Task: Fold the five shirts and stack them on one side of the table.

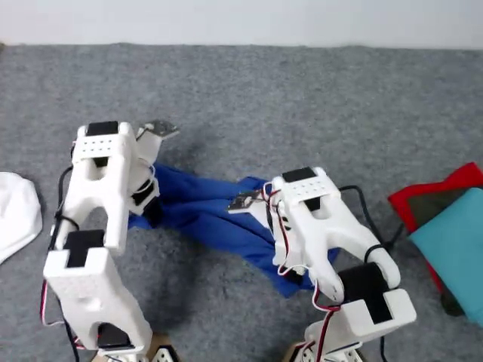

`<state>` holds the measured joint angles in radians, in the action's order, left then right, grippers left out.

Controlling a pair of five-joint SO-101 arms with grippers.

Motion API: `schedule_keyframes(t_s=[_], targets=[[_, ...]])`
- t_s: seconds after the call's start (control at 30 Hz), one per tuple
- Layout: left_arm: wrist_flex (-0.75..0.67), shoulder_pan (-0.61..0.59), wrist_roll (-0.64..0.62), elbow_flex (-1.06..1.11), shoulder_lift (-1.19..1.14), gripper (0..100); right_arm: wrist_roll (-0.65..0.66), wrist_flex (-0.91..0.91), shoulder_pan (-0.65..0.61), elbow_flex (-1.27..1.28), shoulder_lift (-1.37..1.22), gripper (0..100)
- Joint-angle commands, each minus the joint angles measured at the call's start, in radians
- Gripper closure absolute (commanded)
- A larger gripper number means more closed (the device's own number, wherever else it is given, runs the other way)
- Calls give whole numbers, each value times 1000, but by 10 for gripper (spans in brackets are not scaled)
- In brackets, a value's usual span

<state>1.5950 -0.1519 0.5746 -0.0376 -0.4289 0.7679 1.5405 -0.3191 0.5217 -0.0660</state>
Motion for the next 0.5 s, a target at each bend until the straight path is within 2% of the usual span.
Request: schedule_keyframes(t_s=[0.0,0.2,0.27,0.47], targets=[[-9,11,54,-79,-58,818,11,48,21,-95,1,989],[-5,-31,255,-134,-199,979,37,59,88,-144,-7,989],[-2,-44,302,-148,-230,987,63,59,119,-144,-10,989],[41,-95,282,-231,-241,988,152,59,225,-143,-12,989]])
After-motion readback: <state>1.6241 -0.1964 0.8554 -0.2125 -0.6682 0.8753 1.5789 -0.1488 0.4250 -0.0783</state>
